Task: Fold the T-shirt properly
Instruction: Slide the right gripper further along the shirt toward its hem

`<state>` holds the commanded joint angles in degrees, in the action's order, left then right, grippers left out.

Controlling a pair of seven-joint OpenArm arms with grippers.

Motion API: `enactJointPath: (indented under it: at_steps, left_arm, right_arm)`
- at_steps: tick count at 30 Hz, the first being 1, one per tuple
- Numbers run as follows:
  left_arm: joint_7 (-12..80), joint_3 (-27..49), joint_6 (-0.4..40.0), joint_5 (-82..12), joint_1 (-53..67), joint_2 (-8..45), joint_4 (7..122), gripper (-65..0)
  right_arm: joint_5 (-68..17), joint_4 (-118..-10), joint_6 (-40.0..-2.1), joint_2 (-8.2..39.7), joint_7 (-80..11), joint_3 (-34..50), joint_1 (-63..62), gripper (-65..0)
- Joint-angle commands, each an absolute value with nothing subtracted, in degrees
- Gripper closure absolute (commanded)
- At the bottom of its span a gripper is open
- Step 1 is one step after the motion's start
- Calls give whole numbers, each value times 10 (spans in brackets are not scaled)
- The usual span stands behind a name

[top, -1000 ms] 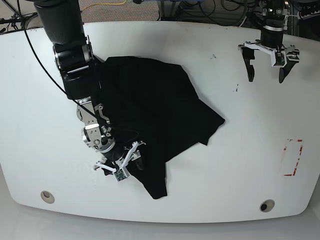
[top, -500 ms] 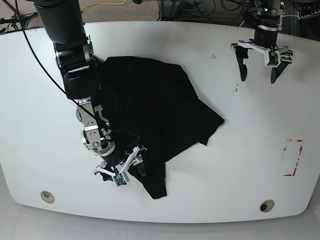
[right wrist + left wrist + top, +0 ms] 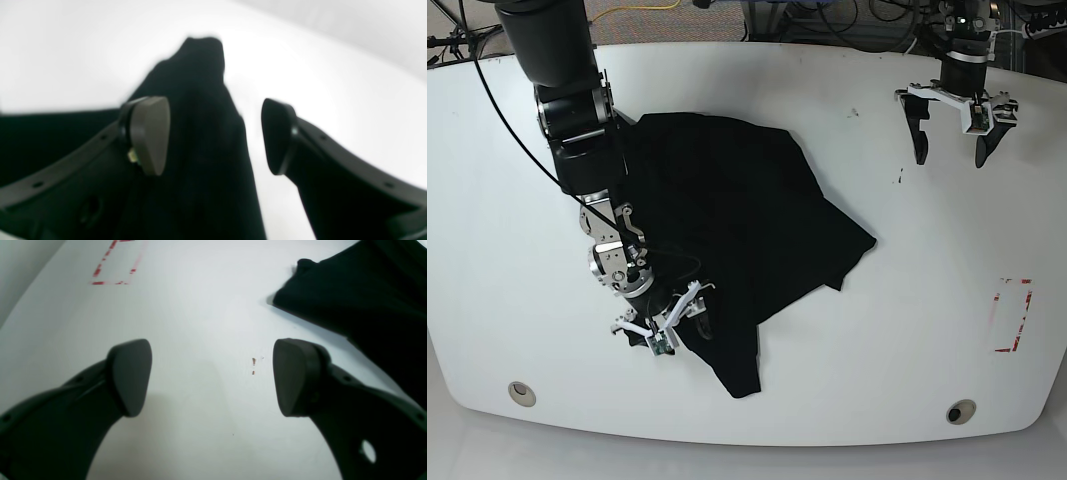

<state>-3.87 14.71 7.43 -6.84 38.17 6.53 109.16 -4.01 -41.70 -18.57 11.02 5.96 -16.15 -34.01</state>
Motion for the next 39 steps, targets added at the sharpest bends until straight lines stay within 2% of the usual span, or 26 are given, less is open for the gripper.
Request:
enactJointPath:
  at_steps: [29,39]
  left_arm:
    - [-29,148,76,-61,382,62,1095,-537]
    - [-28,144,76,-63,385,63,1099,-542]
  right_arm:
    - [-45,-415,-182,127,81,-160,-308,-410]
    - [-40,-430,-183,103,70,-162,-312,-409]
